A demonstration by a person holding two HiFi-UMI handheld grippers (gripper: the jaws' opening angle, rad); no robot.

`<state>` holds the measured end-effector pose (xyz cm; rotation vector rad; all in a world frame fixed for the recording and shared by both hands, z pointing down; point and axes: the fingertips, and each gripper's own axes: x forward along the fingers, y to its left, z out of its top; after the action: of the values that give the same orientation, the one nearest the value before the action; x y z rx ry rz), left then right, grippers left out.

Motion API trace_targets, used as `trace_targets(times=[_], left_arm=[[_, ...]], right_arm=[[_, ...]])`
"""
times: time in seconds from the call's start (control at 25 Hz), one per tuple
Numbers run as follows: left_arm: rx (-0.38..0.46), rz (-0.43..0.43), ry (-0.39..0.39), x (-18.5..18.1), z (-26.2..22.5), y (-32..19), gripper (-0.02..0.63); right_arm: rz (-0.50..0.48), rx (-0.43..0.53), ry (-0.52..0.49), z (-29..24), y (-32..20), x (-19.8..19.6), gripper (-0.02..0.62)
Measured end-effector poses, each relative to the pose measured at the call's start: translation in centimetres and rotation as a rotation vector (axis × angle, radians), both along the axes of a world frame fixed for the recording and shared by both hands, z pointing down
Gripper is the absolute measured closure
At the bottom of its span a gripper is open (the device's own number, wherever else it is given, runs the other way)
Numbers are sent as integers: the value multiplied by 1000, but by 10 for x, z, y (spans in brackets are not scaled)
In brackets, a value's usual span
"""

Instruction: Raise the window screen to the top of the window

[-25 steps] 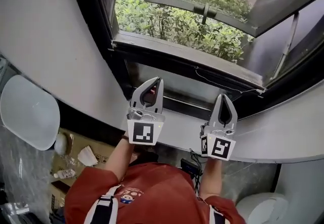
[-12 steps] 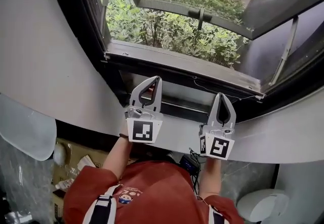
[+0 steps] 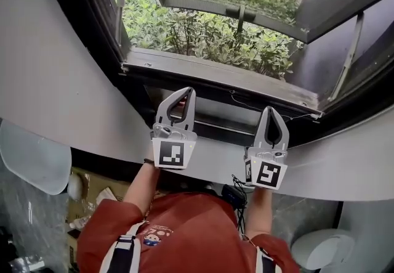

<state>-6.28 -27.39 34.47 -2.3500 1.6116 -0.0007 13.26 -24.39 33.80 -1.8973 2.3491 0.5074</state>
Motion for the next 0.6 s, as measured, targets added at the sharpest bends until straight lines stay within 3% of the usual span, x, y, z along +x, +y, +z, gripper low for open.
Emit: trace_targets(times=[0.28,0.48,0.52,0.6], left_arm=[[-15,1,-234,7,24,-9,571],[7,-20,-490,5,39,-16,548],[11,-26,-548,3,41,-18,538],[19,-36,-654,-1,45,-21,522]], right_arm=[[-13,-14,235,7,-12,-13,584],[11,-72,403,21,-21,-12,583],[1,-84,441,25,-23,-13,521],[-15,-108,529,32,-27,-14,485]])
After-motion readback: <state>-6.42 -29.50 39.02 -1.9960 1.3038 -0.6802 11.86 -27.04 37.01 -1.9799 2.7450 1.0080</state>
